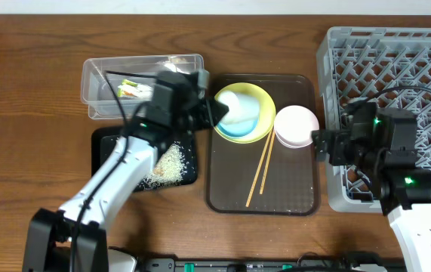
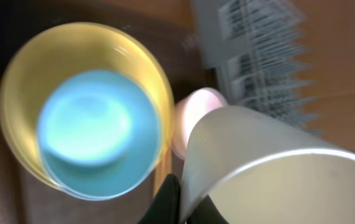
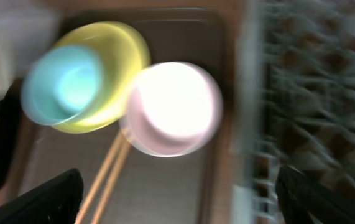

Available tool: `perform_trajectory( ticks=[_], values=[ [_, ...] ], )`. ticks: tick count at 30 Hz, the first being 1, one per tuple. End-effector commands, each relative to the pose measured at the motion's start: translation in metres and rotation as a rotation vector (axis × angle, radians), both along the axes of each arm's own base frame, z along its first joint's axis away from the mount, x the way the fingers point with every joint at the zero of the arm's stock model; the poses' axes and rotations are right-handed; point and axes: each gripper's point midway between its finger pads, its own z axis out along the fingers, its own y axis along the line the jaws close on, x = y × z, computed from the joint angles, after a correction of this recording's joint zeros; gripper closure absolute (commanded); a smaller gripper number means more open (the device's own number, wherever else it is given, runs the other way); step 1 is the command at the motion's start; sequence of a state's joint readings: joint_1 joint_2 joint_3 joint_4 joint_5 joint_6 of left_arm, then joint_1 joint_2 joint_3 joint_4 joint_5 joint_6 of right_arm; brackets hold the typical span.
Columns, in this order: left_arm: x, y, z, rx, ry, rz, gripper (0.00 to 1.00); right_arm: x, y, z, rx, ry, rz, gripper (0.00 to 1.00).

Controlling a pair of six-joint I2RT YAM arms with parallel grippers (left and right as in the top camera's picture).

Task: Sort waste into correct bins and load items into the dishwasher rack
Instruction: 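Pass the white cup from the left gripper to the right gripper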

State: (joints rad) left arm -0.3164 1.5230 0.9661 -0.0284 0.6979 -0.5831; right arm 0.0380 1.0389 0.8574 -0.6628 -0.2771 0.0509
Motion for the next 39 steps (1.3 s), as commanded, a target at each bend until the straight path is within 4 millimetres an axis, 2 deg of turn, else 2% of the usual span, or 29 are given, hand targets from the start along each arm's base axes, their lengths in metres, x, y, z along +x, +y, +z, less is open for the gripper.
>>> perform_trajectory(
  ticks=[1, 4, 6, 10, 15, 20, 30, 36, 39],
  values=[
    [-0.029, -0.020, 0.031, -0.251, 0.084, -0.229, 0.94, -0.015, 0.058, 0.016, 0.185, -0.042, 0.354, 0.03],
    [-0.037, -0.023, 0.038, -0.302, 0.088, -0.298, 0.94, -0.032, 0.088, 0.028, 0.309, -0.090, 0.590, 0.02],
    [-0.043, -0.025, 0.042, -0.323, 0.095, -0.332, 0.94, -0.037, 0.097, 0.031, 0.357, -0.112, 0.674, 0.01],
    [-0.059, -0.032, 0.050, -0.368, 0.113, -0.416, 0.94, -0.032, 0.108, 0.033, 0.427, -0.145, 0.751, 0.01],
    [-0.066, -0.040, 0.050, -0.368, 0.122, -0.442, 0.94, -0.034, 0.121, 0.059, 0.559, -0.258, 0.884, 0.03],
    [-0.071, -0.046, 0.049, -0.367, 0.139, -0.453, 0.94, -0.037, 0.125, 0.074, 0.590, -0.336, 0.956, 0.04],
    [-0.081, -0.063, 0.055, -0.393, 0.227, -0.458, 0.94, -0.037, 0.130, 0.073, 0.572, -0.342, 0.967, 0.07],
    [-0.089, -0.072, 0.057, -0.396, 0.233, -0.485, 0.94, -0.036, 0.130, 0.075, 0.564, -0.361, 0.974, 0.16],
    [-0.089, -0.072, 0.057, -0.396, 0.233, -0.484, 0.94, -0.035, 0.130, 0.075, 0.562, -0.366, 0.975, 0.25]
  ],
)
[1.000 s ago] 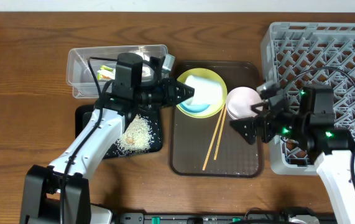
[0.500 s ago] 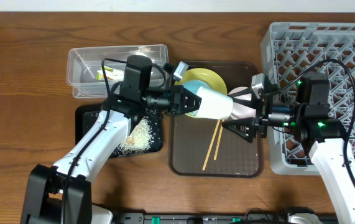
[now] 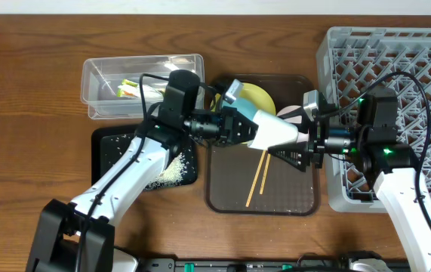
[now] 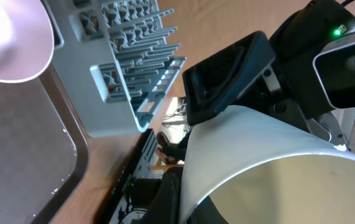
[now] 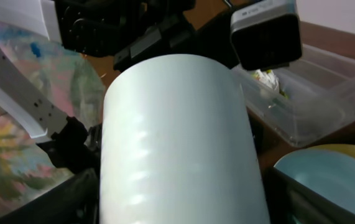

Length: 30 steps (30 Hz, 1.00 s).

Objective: Sort waste into correct bins and load items into the dishwasher rack

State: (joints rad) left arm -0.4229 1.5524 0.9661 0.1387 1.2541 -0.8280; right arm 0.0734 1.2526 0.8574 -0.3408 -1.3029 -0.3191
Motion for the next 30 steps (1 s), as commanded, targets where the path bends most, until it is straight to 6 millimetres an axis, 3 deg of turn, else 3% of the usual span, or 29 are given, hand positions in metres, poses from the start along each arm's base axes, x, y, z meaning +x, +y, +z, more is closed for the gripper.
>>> perform_trajectory(
  ticks=[1, 11, 15, 17, 18, 21, 23, 27, 30],
  values=[
    [0.000, -0.001, 0.002, -0.008, 0.016, -0.011, 0.94, -0.003, 0.003, 0.007, 0.016, -0.025, 0.028, 0.27],
    [0.005, -0.001, -0.001, 0.008, 0.013, 0.021, 0.92, -0.001, 0.003, 0.005, 0.004, -0.025, 0.015, 0.41],
    [0.021, 0.001, -0.012, 0.060, -0.110, 0.092, 0.83, 0.007, -0.001, -0.006, -0.050, -0.005, -0.042, 0.42],
    [0.033, 0.006, -0.027, 0.139, -0.151, 0.158, 0.73, 0.017, -0.007, -0.021, -0.129, 0.024, -0.120, 0.44],
    [0.039, 0.011, -0.038, 0.197, -0.171, 0.196, 0.67, 0.022, -0.012, -0.031, -0.178, 0.043, -0.166, 0.44],
    [0.055, 0.036, -0.076, 0.421, -0.209, 0.316, 0.66, 0.037, -0.032, -0.058, -0.328, 0.112, -0.319, 0.46],
    [0.062, 0.054, -0.091, 0.537, -0.241, 0.366, 0.65, 0.044, -0.044, -0.069, -0.392, 0.151, -0.409, 0.46],
    [0.068, 0.079, -0.080, 0.622, -0.349, 0.414, 0.63, 0.057, -0.065, -0.071, -0.441, 0.214, -0.558, 0.48],
    [0.070, 0.107, -0.066, 0.711, -0.401, 0.495, 0.58, 0.066, -0.091, -0.064, -0.498, 0.284, -0.710, 0.59]
  ],
)
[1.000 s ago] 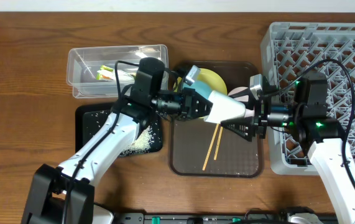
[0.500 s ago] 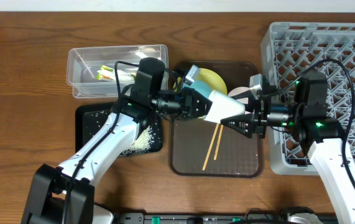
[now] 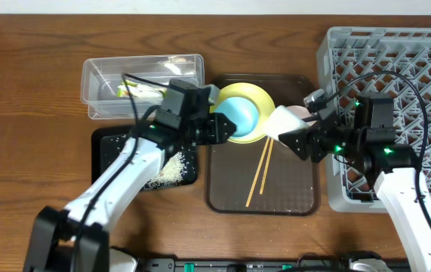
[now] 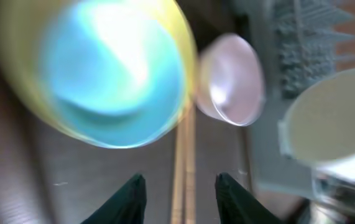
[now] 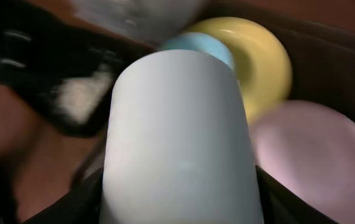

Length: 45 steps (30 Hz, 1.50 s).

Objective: Sort waste into correct bins and load items into the dishwasher rack

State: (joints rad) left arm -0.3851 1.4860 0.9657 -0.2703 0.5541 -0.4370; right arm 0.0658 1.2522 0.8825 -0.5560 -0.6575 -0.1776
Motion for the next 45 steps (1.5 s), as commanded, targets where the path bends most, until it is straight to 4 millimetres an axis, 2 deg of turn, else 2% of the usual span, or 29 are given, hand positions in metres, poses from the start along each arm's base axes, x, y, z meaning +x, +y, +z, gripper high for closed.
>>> perform_trajectory(
  ticks=[1, 3, 5, 6, 7, 9, 12, 20, 24, 28, 35, 39, 40, 41, 42, 43, 44, 45],
  values=[
    [0.015, 0.042, 0.026, 0.172, -0.181, 0.099, 0.57, 0.023, -0.042, 0.023, -0.119, 0.004, -0.245, 0.66],
    [0.010, 0.061, 0.031, 0.244, -0.193, 0.147, 0.57, 0.025, -0.059, 0.032, -0.169, 0.017, -0.313, 0.72],
    [0.003, 0.083, 0.033, 0.328, -0.193, 0.201, 0.56, 0.027, -0.081, 0.047, -0.223, 0.020, -0.402, 0.84],
    [0.000, 0.093, 0.034, 0.365, -0.192, 0.224, 0.55, 0.028, -0.091, 0.054, -0.242, 0.022, -0.444, 0.95],
    [-0.003, 0.102, 0.034, 0.399, -0.188, 0.248, 0.55, 0.027, -0.100, 0.060, -0.258, 0.028, -0.488, 0.99],
    [-0.009, 0.116, 0.035, 0.450, -0.180, 0.283, 0.55, 0.024, -0.120, 0.070, -0.286, 0.051, -0.578, 0.99],
    [-0.013, 0.120, 0.034, 0.459, -0.167, 0.288, 0.54, 0.014, -0.151, 0.072, -0.329, 0.109, -0.731, 0.99],
    [-0.012, 0.120, 0.034, 0.457, -0.165, 0.291, 0.53, -0.025, -0.227, 0.038, -0.458, 0.352, -1.041, 0.99],
    [-0.012, 0.120, 0.034, 0.457, -0.165, 0.290, 0.53, -0.035, -0.250, 0.019, -0.470, 0.456, -1.100, 0.99],
    [-0.012, 0.120, 0.034, 0.457, -0.165, 0.291, 0.53, -0.037, -0.262, -0.002, -0.465, 0.547, -1.119, 0.99],
    [-0.012, 0.120, 0.033, 0.459, -0.162, 0.289, 0.53, -0.040, -0.272, -0.041, -0.476, 0.702, -1.098, 0.98],
    [-0.013, 0.120, 0.032, 0.460, -0.159, 0.289, 0.52, -0.040, -0.276, -0.057, -0.478, 0.758, -1.094, 0.96],
    [-0.013, 0.120, 0.032, 0.461, -0.159, 0.289, 0.52, -0.040, -0.275, -0.059, -0.475, 0.764, -1.090, 0.93],
    [-0.013, 0.120, 0.032, 0.460, -0.159, 0.289, 0.53, -0.039, -0.274, -0.062, -0.473, 0.771, -1.085, 0.87],
    [-0.013, 0.120, 0.032, 0.460, -0.159, 0.289, 0.52, -0.039, -0.274, -0.063, -0.474, 0.776, -1.083, 0.71],
    [-0.013, 0.120, 0.032, 0.460, -0.159, 0.289, 0.52, -0.038, -0.275, -0.065, -0.473, 0.777, -1.083, 0.44],
    [-0.013, 0.120, 0.032, 0.460, -0.159, 0.289, 0.52, -0.037, -0.275, -0.066, -0.472, 0.775, -1.083, 0.27],
    [-0.013, 0.120, 0.032, 0.460, -0.159, 0.289, 0.52, -0.036, -0.275, -0.066, -0.471, 0.774, -1.083, 0.16]
  ],
)
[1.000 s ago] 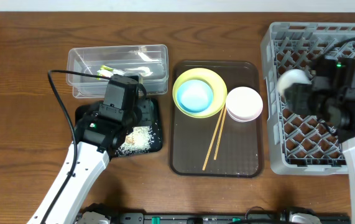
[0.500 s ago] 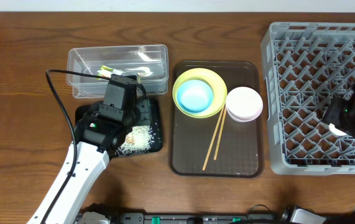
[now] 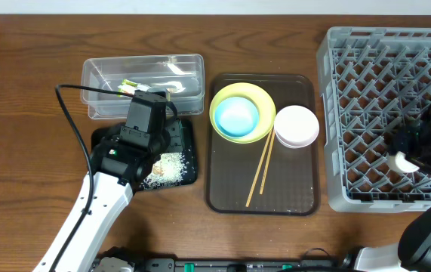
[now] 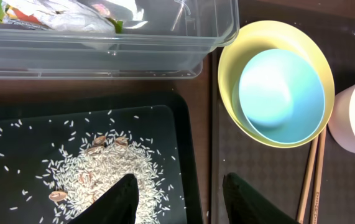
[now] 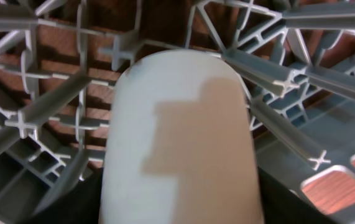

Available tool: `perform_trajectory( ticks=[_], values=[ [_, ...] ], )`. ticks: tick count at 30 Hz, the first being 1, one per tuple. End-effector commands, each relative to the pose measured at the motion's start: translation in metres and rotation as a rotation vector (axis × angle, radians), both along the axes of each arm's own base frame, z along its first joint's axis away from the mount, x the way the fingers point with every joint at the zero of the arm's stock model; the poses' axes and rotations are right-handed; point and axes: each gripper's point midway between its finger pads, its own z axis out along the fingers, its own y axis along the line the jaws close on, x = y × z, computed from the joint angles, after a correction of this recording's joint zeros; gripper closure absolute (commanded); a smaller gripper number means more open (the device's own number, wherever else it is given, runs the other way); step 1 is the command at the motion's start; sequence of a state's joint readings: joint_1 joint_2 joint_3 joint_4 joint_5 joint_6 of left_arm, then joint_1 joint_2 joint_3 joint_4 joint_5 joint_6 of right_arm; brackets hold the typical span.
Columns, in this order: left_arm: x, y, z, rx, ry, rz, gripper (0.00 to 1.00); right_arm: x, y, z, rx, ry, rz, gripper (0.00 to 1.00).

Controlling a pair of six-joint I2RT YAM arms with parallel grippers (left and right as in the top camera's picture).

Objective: Sort waste into correct bins and load items into the dishwasher rack

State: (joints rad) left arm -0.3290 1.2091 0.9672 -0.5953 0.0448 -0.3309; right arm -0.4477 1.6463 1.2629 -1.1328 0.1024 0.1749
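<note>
My right gripper (image 5: 180, 200) is shut on a white cup (image 5: 180, 137), held down among the grid cells of the grey dishwasher rack (image 3: 366, 60); in the overhead view the cup (image 3: 404, 161) shows at the rack's right side, under the right gripper (image 3: 415, 149). My left gripper (image 4: 183, 202) is open and holds nothing, hanging over the right edge of the black tray of rice (image 4: 109, 168). A blue bowl (image 3: 237, 116) sits inside a yellow bowl (image 3: 264, 102) on the brown tray (image 3: 294, 200), beside a pink bowl (image 3: 297, 125) and chopsticks (image 3: 260, 170).
A clear bin (image 3: 143, 75) holding wrappers stands at the back left, touching the black tray (image 3: 102, 143). The left arm's cable loops over the table to the left. The rack fills the right side up to the table's edge.
The right gripper has moved with the white cup from above the brown tray to the right part of the rack. The left gripper, still open, has moved back from the bowls to the black tray.
First my left gripper held the white cup over the yellow bowl while the right stood open by the pink bowl. Then both grippers met at the cup above the tray. Then the right held it alone, the left open. Now the cup is down in the rack.
</note>
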Motion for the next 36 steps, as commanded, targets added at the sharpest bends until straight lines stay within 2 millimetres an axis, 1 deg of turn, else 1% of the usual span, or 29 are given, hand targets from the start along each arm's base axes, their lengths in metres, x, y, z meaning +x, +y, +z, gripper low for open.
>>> perform_trajectory(
  ticks=[1, 4, 9, 11, 12, 16, 18, 19, 20, 21, 23, 26, 29, 32, 36],
  values=[
    [0.002, 0.003, 0.002, 0.021, -0.012, -0.003, 0.52, 0.005, -0.002, 0.001, 0.004, -0.017, -0.007, 0.10],
    [0.002, 0.003, 0.002, 0.021, -0.012, -0.003, 0.52, 0.009, 0.003, 0.001, 0.032, -0.037, -0.005, 0.07],
    [0.002, 0.003, 0.002, 0.021, -0.011, -0.003, 0.52, 0.016, 0.008, 0.006, 0.060, -0.074, 0.000, 0.16],
    [0.002, 0.003, 0.002, 0.021, -0.011, -0.003, 0.52, 0.021, 0.012, 0.013, 0.082, -0.108, 0.004, 0.21],
    [0.002, 0.003, 0.002, 0.021, -0.011, -0.003, 0.52, 0.024, 0.013, 0.018, 0.087, -0.128, 0.006, 0.22],
    [0.002, 0.003, 0.002, 0.021, -0.011, -0.003, 0.52, 0.033, 0.014, 0.045, 0.054, -0.215, 0.025, 0.26],
    [0.002, 0.003, 0.002, 0.021, -0.011, -0.003, 0.52, 0.034, 0.019, 0.058, 0.036, -0.250, 0.050, 0.37],
    [0.002, 0.003, 0.002, 0.021, -0.011, -0.003, 0.52, 0.030, 0.025, 0.067, 0.029, -0.264, 0.074, 0.59],
    [0.002, 0.003, 0.002, 0.021, -0.011, -0.003, 0.52, 0.027, 0.028, 0.071, 0.030, -0.264, 0.080, 0.74],
    [0.002, 0.003, 0.002, 0.021, -0.011, -0.003, 0.51, 0.023, 0.031, 0.073, 0.033, -0.258, 0.082, 0.84],
    [0.002, 0.003, 0.002, 0.021, -0.012, -0.003, 0.52, 0.014, 0.034, 0.073, 0.036, -0.229, 0.080, 0.98],
    [0.002, 0.003, 0.002, 0.021, -0.011, -0.003, 0.51, 0.003, 0.035, 0.066, 0.039, -0.177, 0.060, 0.99],
    [0.002, 0.003, 0.002, 0.021, -0.012, -0.003, 0.51, -0.007, 0.037, 0.053, 0.051, -0.129, 0.041, 0.99],
    [0.002, 0.003, 0.002, 0.021, -0.011, -0.003, 0.51, -0.019, 0.034, 0.038, 0.033, -0.077, -0.019, 0.99],
    [0.002, 0.003, 0.002, 0.021, -0.011, -0.003, 0.51, -0.032, 0.033, 0.018, 0.020, -0.023, -0.028, 0.99]
  ],
)
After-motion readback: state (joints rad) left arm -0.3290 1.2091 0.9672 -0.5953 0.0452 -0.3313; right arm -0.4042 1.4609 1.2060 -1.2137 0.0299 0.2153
